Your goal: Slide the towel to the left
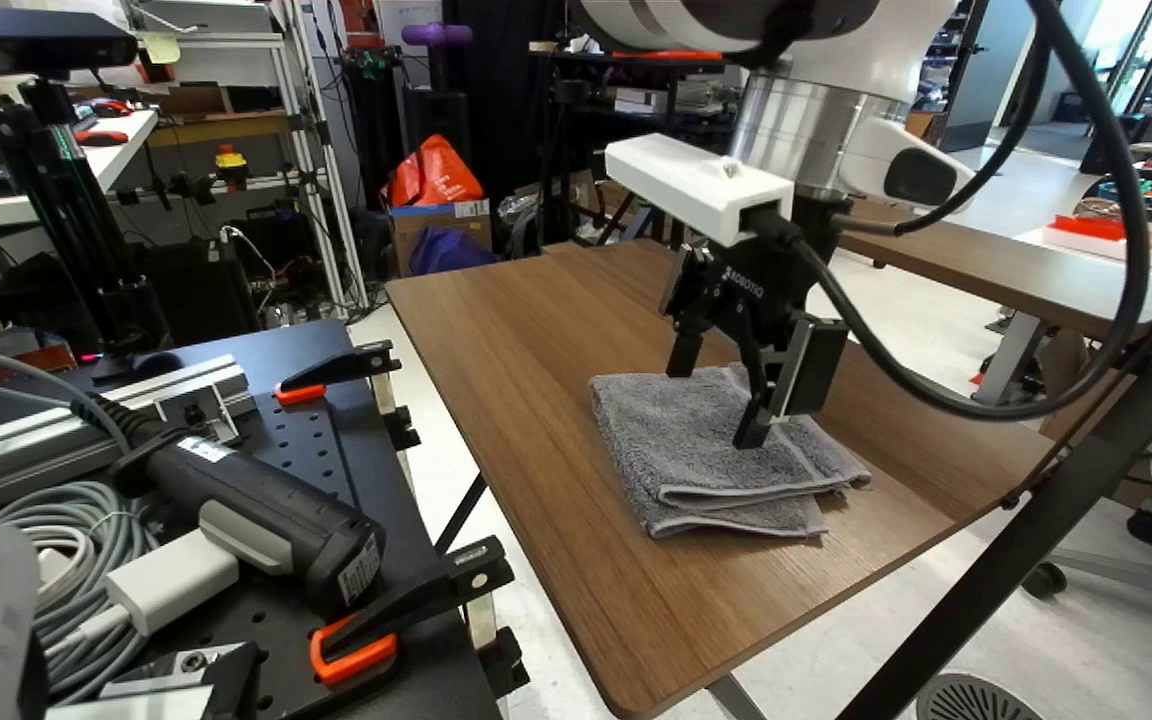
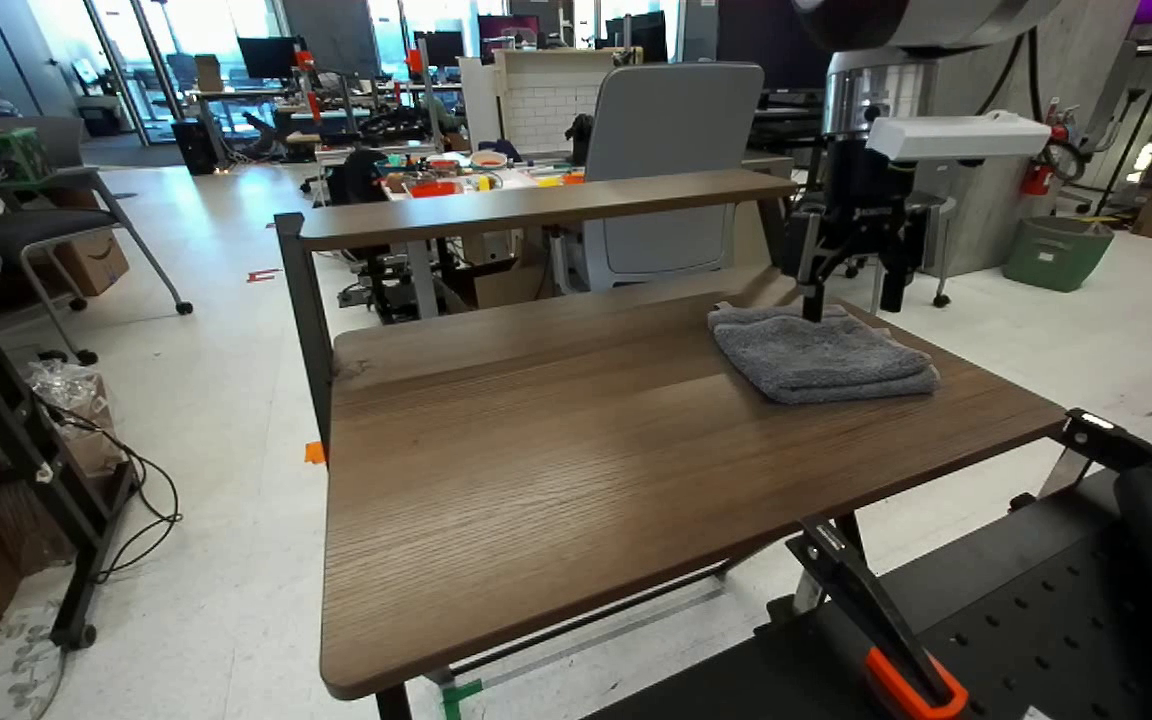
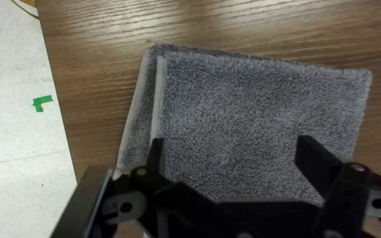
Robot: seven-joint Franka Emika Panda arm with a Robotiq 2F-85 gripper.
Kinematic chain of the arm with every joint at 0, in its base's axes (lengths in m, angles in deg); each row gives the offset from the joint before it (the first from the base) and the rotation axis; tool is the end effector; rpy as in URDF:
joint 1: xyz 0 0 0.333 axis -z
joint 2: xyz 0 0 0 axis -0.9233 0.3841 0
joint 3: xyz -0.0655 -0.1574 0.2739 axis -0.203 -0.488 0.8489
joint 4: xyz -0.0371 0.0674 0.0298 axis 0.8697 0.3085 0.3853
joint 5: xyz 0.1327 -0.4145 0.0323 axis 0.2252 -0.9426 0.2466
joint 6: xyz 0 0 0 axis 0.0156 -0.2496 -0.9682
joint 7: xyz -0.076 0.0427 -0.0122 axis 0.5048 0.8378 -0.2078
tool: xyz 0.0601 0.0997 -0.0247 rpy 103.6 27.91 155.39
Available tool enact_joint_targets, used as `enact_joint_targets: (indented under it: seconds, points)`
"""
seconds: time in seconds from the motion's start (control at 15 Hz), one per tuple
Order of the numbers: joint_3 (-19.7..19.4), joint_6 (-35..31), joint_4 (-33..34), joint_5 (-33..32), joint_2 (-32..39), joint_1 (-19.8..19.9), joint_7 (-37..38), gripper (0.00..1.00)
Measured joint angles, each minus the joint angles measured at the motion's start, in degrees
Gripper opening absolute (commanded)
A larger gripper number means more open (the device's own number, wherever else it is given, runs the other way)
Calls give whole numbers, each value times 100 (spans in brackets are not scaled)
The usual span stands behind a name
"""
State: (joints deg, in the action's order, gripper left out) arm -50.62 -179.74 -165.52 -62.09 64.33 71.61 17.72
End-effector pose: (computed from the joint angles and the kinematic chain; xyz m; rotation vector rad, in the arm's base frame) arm 0.6077 -0.0863 0.1172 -3.1226 0.1774 0.2754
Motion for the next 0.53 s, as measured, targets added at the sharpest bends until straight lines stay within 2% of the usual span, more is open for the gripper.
enact_joint_targets:
  seconds: [0.53]
  points:
    - [70, 1, 540, -29, 771, -171, 422, 100]
